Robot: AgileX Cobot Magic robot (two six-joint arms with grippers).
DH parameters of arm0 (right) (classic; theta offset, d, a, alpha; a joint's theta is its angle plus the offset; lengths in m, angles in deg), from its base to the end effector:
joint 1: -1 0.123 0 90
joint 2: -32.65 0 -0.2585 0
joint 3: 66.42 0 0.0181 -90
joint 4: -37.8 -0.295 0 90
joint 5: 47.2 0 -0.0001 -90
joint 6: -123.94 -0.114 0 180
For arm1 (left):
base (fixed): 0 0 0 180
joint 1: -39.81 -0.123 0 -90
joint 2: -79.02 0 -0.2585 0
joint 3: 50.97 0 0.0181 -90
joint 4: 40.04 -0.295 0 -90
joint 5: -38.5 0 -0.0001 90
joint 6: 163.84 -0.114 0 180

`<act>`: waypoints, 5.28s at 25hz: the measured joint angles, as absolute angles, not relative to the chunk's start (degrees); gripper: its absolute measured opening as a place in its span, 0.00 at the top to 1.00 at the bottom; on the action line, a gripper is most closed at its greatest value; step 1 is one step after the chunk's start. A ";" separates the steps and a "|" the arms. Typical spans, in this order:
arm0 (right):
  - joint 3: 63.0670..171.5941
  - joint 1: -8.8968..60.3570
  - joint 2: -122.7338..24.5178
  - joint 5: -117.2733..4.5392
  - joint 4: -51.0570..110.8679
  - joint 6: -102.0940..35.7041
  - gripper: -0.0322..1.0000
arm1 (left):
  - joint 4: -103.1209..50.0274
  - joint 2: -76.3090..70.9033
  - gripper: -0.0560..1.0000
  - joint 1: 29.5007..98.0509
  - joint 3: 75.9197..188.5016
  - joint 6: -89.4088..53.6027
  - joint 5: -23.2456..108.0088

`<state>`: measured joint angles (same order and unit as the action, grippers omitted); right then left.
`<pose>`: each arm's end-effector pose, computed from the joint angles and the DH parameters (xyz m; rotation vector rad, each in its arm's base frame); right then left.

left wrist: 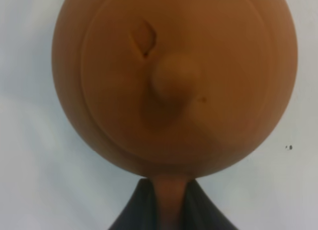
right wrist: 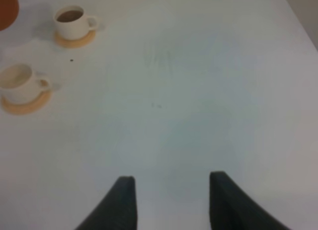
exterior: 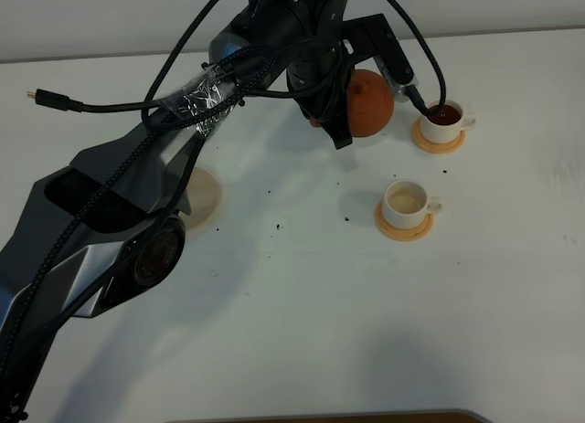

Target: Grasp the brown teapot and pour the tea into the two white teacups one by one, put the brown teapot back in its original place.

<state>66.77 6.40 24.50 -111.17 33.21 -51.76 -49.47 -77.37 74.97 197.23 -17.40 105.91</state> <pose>0.0737 0.0152 0.2889 -0.1830 2.0667 0.1080 0.4826 -0.3188 0.1515 1.5612 2.2106 0.2164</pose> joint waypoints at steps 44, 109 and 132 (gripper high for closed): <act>66.77 6.40 24.50 -111.17 33.05 -51.76 0.60 | -50.06 -40.56 0.81 75.59 150.53 -18.30 105.78; 66.77 6.40 24.50 -111.17 32.87 -51.76 0.60 | -81.39 -48.25 0.81 78.25 130.91 -31.02 48.52; 66.77 6.40 24.50 -111.17 32.87 -51.76 0.60 | -81.57 -51.84 0.81 78.83 133.78 -35.08 47.23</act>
<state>66.77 6.40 24.50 -111.17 32.87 -51.76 -81.57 -51.84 78.83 133.78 -35.08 47.23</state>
